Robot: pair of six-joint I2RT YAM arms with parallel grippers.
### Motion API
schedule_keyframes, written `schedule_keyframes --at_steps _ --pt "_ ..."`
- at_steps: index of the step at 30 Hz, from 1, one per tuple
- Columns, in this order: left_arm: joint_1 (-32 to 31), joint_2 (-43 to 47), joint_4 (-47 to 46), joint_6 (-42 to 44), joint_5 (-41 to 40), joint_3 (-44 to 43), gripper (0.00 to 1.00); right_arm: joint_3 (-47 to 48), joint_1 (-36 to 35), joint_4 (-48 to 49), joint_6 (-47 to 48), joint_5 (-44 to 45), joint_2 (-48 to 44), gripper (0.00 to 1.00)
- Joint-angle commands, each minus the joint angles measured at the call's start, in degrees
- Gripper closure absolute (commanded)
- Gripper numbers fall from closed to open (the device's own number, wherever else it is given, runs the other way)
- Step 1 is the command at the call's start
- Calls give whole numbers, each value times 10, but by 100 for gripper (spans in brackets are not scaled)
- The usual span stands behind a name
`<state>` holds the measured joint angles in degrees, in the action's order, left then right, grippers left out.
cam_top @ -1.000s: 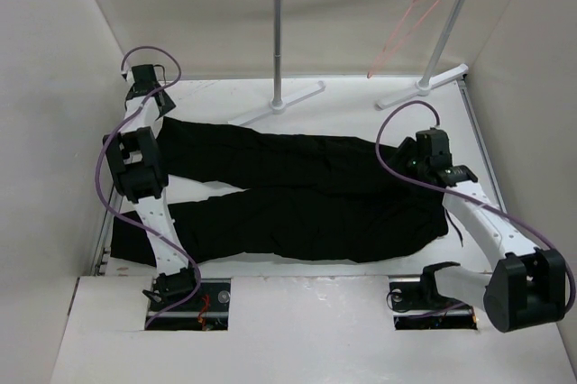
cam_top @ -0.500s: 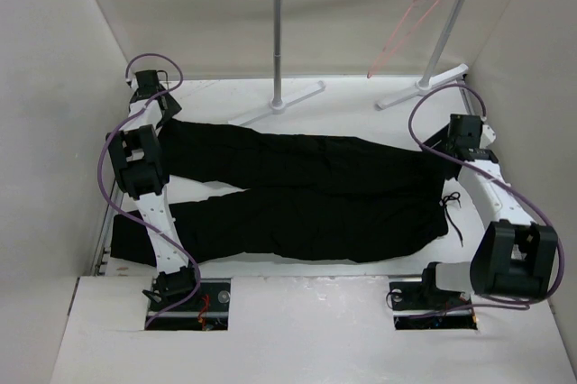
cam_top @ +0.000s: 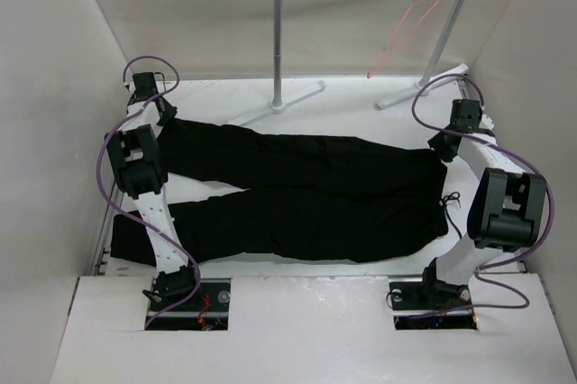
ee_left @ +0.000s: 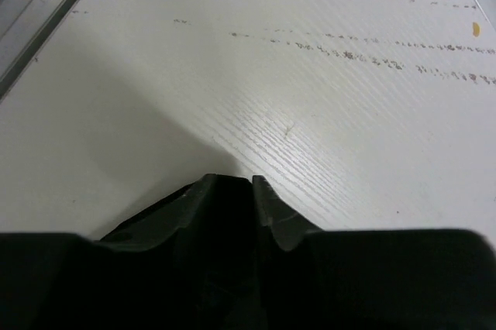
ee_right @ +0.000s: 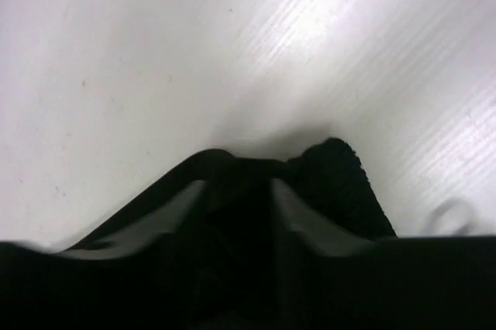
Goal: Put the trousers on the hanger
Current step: Flatten out the trousers at the center of the board.
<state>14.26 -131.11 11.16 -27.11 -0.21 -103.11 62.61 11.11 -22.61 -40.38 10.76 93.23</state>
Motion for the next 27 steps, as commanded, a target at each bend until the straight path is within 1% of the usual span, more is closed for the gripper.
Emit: schedule_keyframes --at_steps 1,3,4,6,14,22,24,27 --pt "2 -1 -18 -13 19 -4 82 40 -3 29 9 0 26 63" --pt "4 5 -25 -16 14 3 89 58 -3 27 11 -4 48 79" --pt "6 10 -28 -16 8 8 90 65 -3 27 13 -7 54 84" --pt "13 22 -34 -17 -9 19 92 84 -3 26 14 -7 65 88" --pt "36 45 -46 -23 -57 22 92 170 0 21 16 -8 131 91" --pt "35 13 -47 -24 -85 -29 92 244 4 3 22 -3 200 90" --pt "31 4 -60 -23 -95 -35 92 254 4 -1 23 -3 211 90" --pt "20 10 -90 -23 -133 -27 92 262 4 -2 21 6 213 90"
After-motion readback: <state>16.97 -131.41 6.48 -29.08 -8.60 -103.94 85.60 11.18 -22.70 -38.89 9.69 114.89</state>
